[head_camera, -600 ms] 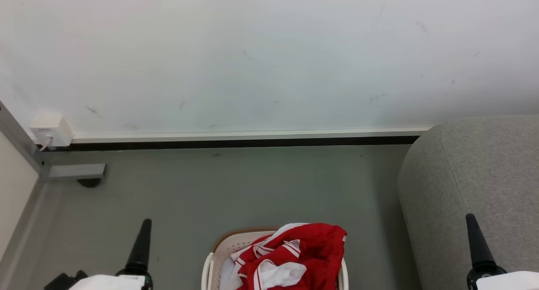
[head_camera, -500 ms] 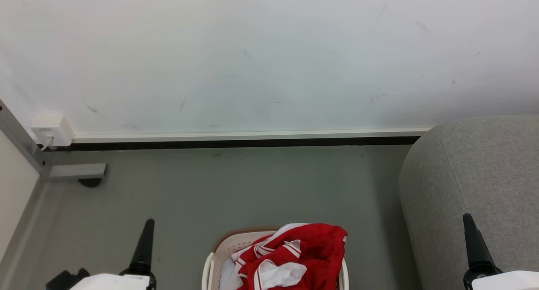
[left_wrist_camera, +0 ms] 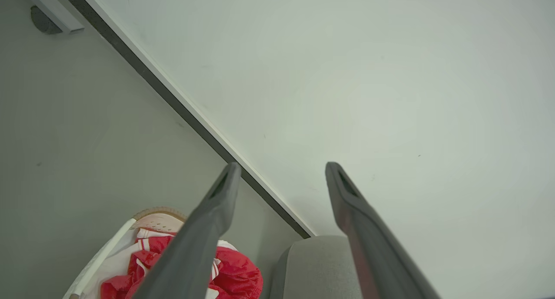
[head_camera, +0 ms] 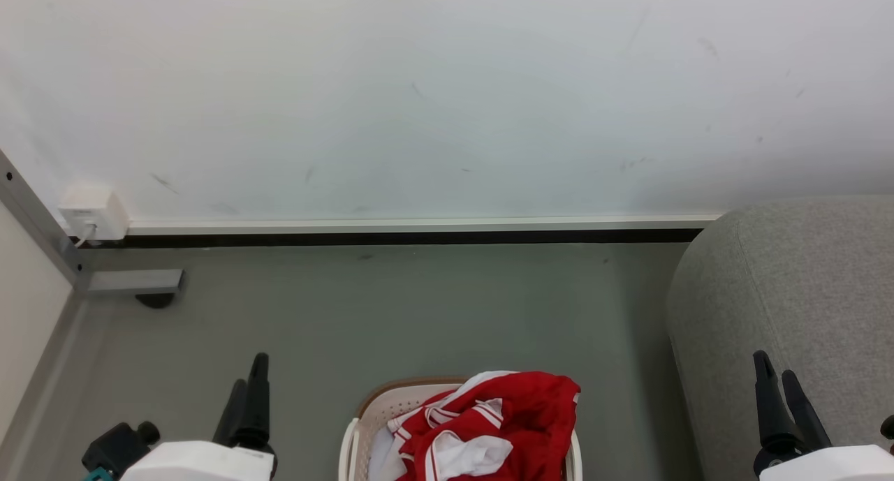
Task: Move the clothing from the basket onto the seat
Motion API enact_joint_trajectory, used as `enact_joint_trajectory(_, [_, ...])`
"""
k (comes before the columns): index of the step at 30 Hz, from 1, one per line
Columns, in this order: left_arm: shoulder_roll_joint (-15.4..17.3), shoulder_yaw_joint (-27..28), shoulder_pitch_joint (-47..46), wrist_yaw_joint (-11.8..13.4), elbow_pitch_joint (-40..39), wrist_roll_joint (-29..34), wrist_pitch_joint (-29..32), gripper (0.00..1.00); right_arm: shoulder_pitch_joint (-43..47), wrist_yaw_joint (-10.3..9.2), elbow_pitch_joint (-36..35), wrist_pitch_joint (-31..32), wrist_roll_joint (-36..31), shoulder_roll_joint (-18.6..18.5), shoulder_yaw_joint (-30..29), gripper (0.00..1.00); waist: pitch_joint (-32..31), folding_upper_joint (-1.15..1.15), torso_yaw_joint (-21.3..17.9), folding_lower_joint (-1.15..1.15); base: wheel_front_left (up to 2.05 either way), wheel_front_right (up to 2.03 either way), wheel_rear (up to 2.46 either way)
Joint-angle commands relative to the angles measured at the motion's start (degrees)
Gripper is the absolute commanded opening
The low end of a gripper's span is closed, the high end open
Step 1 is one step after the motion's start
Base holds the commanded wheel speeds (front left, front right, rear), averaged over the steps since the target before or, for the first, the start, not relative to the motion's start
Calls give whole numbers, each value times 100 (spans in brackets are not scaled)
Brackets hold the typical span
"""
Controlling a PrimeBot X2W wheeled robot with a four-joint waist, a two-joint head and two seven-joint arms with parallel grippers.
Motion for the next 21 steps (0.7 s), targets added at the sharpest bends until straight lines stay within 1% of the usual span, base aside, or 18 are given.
enact_joint_trajectory(1, [48, -20, -146, 16, -114, 305, -95, 100, -136, -4, -66, -75, -255, -69, 39, 100, -1, 0, 7, 0, 0, 0, 0])
enact_joint_trajectory(14, [56, -136, -167, 27, -196, 1366, -342, 100, -201, -5, 43, -320, -1192, -133, 204, 100, -11, 0, 56, 0, 0, 0, 0])
enact_joint_trajectory(21, [62, -193, -170, -9, -185, 1970, -467, 100, -197, -5, 189, -440, -1630, -132, 223, 100, -14, 0, 65, 0, 0, 0, 0])
